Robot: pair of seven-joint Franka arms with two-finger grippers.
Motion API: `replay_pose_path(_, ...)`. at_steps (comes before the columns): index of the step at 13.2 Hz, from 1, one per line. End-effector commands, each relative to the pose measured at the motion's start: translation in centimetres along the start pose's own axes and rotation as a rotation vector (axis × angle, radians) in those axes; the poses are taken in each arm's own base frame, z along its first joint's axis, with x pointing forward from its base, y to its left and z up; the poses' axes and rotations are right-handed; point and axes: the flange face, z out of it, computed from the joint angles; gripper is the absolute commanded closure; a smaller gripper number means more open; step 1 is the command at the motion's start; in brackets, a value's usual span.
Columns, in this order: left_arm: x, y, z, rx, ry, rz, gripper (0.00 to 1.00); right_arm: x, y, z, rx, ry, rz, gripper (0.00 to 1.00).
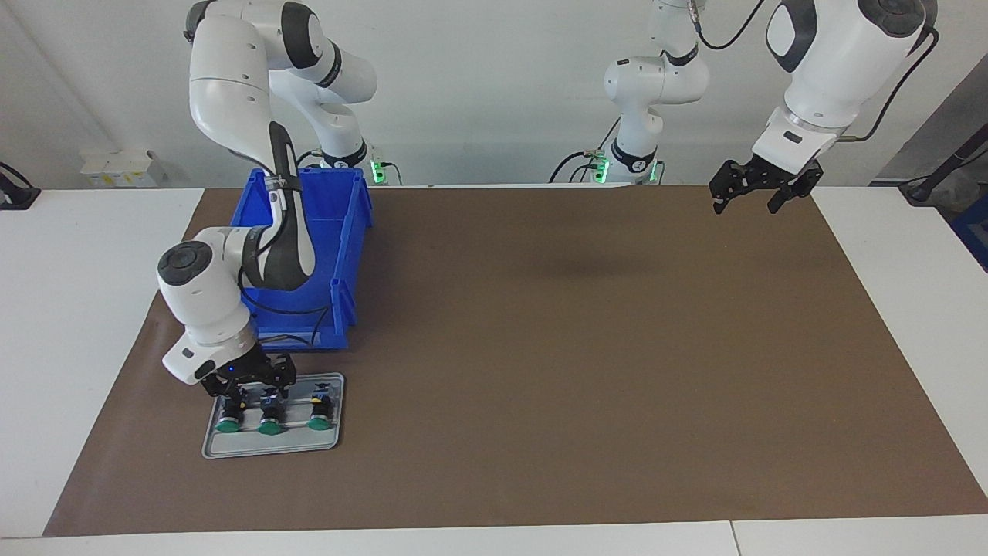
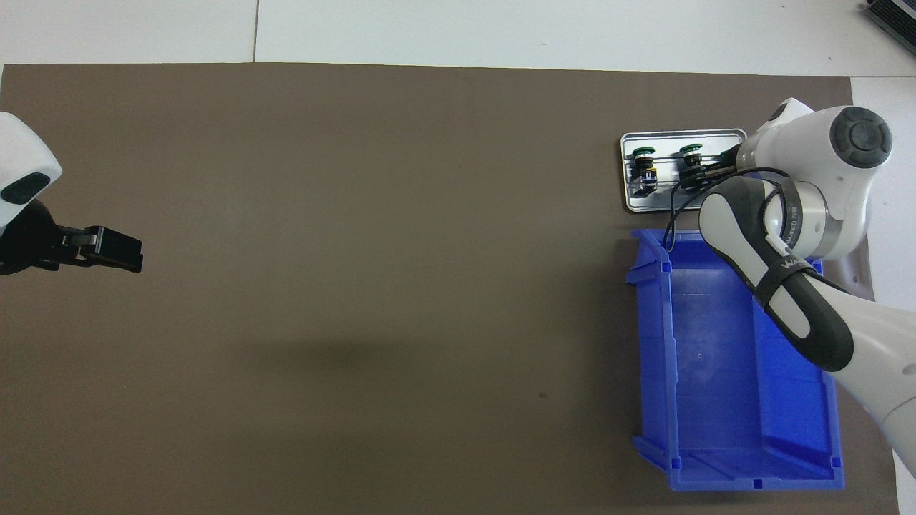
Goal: Place and press button with both arms
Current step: 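Grasp one green-capped button from the tray with the right gripper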
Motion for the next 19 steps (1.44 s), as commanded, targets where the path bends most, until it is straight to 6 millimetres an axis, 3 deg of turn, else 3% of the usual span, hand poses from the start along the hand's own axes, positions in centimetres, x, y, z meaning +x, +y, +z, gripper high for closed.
replay_pose_path(1, -0.8, -0.2, 0.0, 0.015, -0.005, 0.006, 0.0, -0.5, -0.3, 1.2, 0.013, 0.019, -0.019, 0.53)
replay_pose_path(2, -0.8, -0.2, 0.0, 0.015, -0.005, 0.006, 0.0, -0.4, -0.3, 1.0, 0.016, 0.025, -0.017, 0.88)
replay_pose_path(6, -0.8, -0.2, 0.0, 0.015, -0.005, 0.006, 0.0, -0.1, -0.8, 0.9, 0.033, 0.035, 0.001, 0.92)
replay_pose_path(8, -0.8, -0.2, 0.0, 0.015, -0.005, 0.006, 0.0, 0.1, -1.0, 0.7, 0.034, 0.04, -0.001, 1.0)
replay_pose_path(10, -0.8, -0.2, 0.0, 0.015, -0.005, 0.006, 0.0, 1.3, -0.9, -0.8, 0.039, 0.059, 0.026, 1.0)
replay_pose_path(12, -0.8, -0.2, 0.0, 0.015, -0.005, 0.006, 0.0, 2.8, -0.6, -4.3, 0.053, 0.013, 0.114, 1.0)
replay_pose_path(15, -0.8, -0.2, 0.0, 0.015, -0.005, 0.006, 0.0, 5.2, -0.3, -11.7, 0.054, -0.054, 0.308, 1.0)
replay_pose_path(17, -0.8, -0.2, 0.0, 0.015, -0.005, 0.006, 0.0, 6.1, -1.8, -14.9, 0.049, -0.088, 0.486, 1.0)
replay_pose_path(19, -0.8, -0.3, 0.0, 0.016, -0.005, 0.006, 0.0, 6.8, -4.8, -17.2, 0.044, -0.096, 0.697, 1.0)
